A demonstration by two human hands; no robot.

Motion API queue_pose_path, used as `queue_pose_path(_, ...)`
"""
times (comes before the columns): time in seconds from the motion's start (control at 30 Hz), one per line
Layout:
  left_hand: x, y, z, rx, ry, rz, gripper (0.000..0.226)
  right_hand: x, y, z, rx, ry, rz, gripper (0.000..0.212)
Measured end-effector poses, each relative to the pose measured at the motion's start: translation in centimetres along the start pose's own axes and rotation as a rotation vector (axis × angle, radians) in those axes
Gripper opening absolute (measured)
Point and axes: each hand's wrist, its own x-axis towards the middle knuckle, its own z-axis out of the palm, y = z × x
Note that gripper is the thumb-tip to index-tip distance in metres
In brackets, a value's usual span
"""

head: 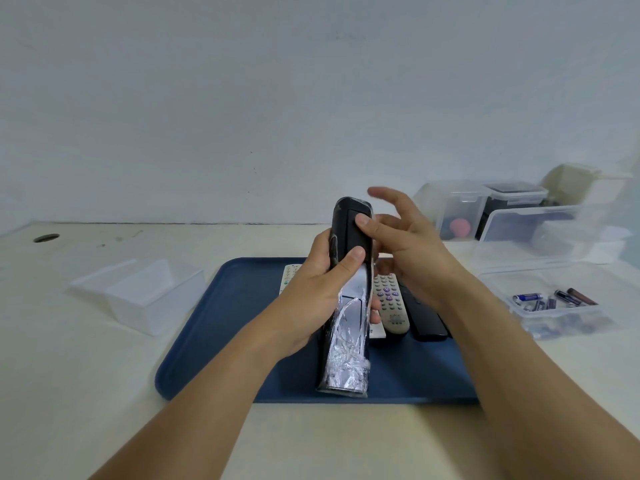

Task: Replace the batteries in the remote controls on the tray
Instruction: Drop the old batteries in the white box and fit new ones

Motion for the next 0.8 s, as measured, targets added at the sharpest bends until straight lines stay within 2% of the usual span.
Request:
queue_pose_path(0.1,-0.1,0.4,0.0,-0.083,-0.029,-0.08,0.03,0.3,0.2,0.4,-0.012,-0.017,-0.053,0.025)
queue_pose_path(0.23,-0.4,0.2,0.2,-0.042,-0.054,-0.071,0.031,0.6,0.6,0.2,-0.019,0.079,-0.043,0.012)
queue_pose_path(0.43,-0.1,-0.2,-0.1,-0.067,-0.07,-0.107,0.028,0.7,0.9,0.4,0.0,0.18,-0.001,0.02)
queue_pose_path(0.63,0.5,-0.3,-0.6,-0.068,0.003,-0.138,0.025,0.5,1.2,1.0,-0.065,0.026,0.004,0.015)
queue_pose_path(0.8,0.5,-0.3,-0.3,-0.001,0.046,-0.075,0.019,0.4,1.3,1.0,0.067,0.067,-0.013,0.021)
